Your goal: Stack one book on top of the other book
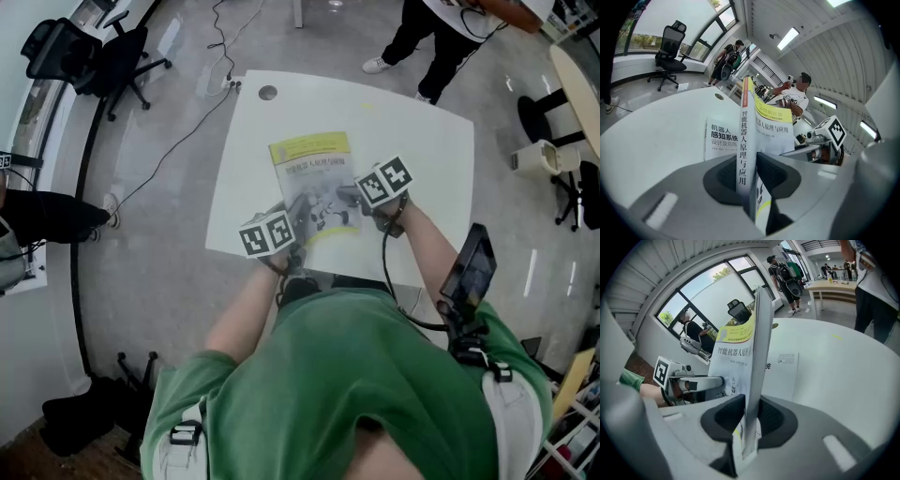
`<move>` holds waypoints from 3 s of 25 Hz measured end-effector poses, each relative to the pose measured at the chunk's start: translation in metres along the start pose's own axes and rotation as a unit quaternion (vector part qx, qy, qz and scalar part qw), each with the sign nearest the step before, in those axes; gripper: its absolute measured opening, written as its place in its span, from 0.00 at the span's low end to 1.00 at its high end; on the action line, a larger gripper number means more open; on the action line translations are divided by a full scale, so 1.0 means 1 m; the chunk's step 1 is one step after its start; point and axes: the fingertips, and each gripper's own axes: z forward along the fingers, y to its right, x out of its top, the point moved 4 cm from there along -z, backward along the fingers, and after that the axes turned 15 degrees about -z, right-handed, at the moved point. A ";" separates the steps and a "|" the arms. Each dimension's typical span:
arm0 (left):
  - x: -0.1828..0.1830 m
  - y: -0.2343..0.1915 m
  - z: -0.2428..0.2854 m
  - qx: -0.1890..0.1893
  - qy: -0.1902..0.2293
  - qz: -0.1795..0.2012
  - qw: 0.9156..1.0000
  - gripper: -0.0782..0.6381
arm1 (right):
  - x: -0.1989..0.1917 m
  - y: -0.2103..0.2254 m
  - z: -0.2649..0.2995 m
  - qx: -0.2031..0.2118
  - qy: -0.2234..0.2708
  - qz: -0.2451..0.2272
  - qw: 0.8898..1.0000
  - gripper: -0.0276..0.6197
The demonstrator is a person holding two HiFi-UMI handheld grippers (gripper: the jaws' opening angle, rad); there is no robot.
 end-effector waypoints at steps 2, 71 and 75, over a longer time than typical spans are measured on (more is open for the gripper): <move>0.000 -0.004 0.004 0.008 0.000 -0.006 1.000 0.24 | 0.000 0.005 0.005 0.007 -0.006 0.000 1.000 0.17; 0.004 -0.049 0.032 0.239 -0.046 0.169 0.955 0.45 | -0.010 0.051 0.044 -0.035 -0.082 0.021 0.996 0.25; 0.004 -0.052 0.032 0.238 -0.043 0.168 0.956 0.44 | -0.019 0.059 0.039 -0.040 -0.079 0.025 0.996 0.25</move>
